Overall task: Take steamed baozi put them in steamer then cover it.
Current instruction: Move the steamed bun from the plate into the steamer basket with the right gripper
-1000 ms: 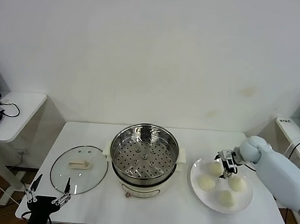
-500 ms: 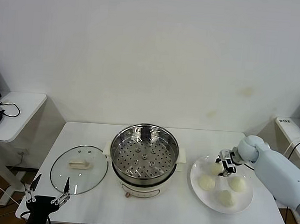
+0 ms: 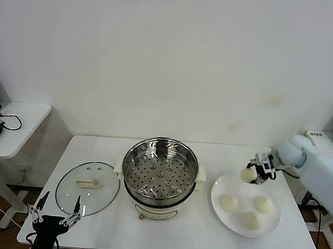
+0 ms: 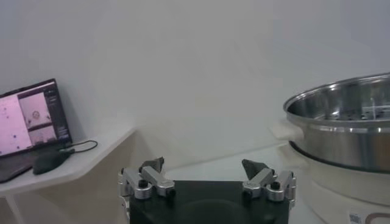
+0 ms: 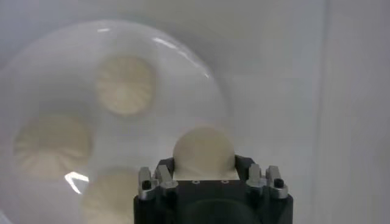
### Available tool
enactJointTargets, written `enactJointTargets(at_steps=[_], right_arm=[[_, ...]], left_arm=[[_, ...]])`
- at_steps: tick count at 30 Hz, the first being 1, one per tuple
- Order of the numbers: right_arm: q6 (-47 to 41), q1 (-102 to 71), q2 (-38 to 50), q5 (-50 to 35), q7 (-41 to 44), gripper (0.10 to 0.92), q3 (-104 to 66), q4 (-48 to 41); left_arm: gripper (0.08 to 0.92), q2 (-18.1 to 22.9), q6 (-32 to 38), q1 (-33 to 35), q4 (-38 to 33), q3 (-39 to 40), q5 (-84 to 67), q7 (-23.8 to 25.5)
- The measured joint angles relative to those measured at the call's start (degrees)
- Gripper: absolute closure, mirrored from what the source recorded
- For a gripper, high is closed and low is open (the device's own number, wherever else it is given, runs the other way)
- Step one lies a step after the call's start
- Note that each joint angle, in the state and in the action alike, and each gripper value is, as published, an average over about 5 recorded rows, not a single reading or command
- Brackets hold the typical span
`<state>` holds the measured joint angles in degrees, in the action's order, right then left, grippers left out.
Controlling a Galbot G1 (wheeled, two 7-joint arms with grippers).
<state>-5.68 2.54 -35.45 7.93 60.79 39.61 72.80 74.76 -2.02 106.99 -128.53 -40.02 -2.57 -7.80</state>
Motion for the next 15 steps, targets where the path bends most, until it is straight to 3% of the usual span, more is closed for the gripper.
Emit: enactJointTargets(at_steps=[7,15], right_arm=[[-0.37,12.36,-0.38,-7.74,-0.91,0.398,7.79,3.60],[0.53,24.57,-7.08,-15.22,-3.17,0.397,16.87,4.94]], left_arm=[[0.177,-1.06,-0.12,-0.97,0.50,0.09,-0.71,0.14],[0.177,-2.00,-0.14,-1.54,1.35,-0.66,-1.47,0.28]])
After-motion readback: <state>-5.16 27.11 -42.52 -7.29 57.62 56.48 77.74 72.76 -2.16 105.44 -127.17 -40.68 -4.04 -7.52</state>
